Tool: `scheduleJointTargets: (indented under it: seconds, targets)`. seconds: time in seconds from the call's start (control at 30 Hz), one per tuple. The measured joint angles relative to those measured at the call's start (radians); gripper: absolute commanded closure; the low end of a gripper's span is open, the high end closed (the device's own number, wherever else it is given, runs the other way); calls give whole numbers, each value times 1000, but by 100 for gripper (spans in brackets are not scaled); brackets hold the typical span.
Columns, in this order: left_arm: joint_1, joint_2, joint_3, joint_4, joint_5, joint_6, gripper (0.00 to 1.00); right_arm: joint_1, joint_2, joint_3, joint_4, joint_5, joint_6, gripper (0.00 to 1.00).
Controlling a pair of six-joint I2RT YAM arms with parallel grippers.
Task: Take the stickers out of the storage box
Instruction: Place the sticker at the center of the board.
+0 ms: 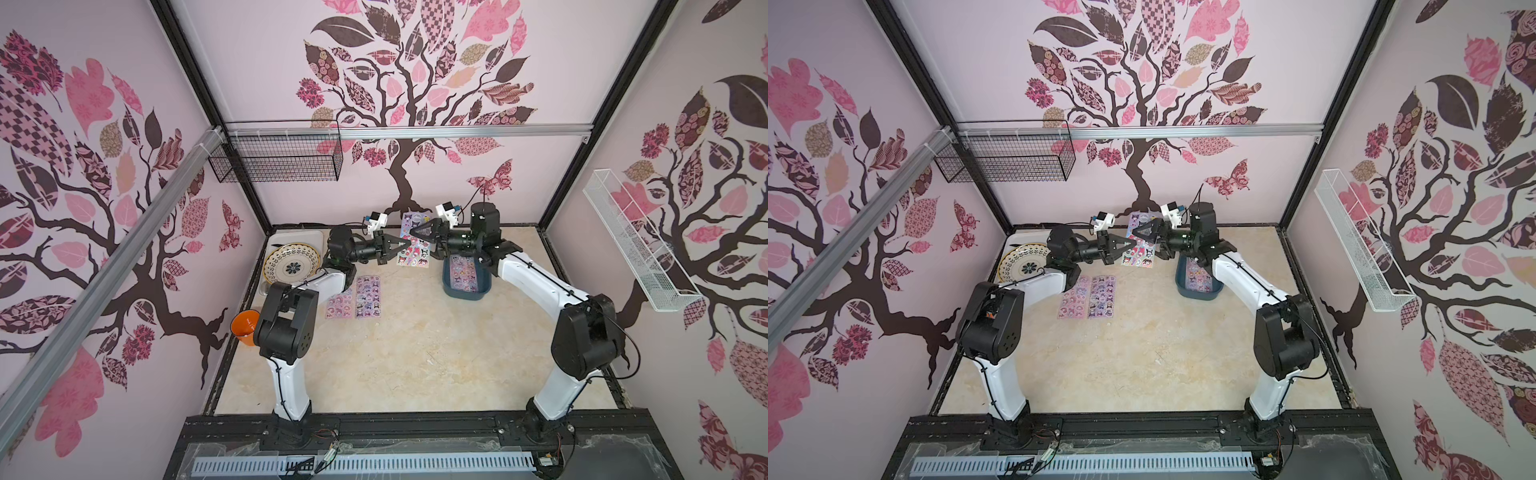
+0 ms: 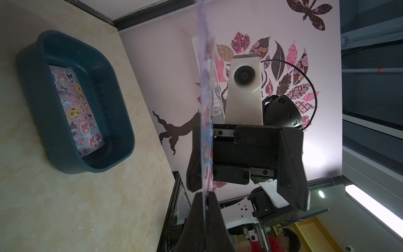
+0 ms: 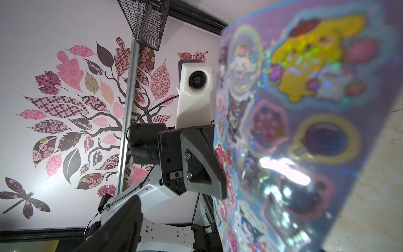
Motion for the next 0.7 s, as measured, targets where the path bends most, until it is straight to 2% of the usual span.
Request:
scheduleJointTargets:
  seconds: [0.1,0.43,0.53,0.7]
  targets:
    - [1,-19,0,-92,-6,69,100,-2,0,0,-37,7,-21,40]
    - [1,-78,1,-309,-21,254,100,-2,0,40,-239,101,-143,93]
    - [1,-78,2,-341,-25,277,100,-2,0,47,-279,122,-170,100]
    - [-3,-78,2,-367,-29,295,100,-2,0,53,-321,147,-193,100]
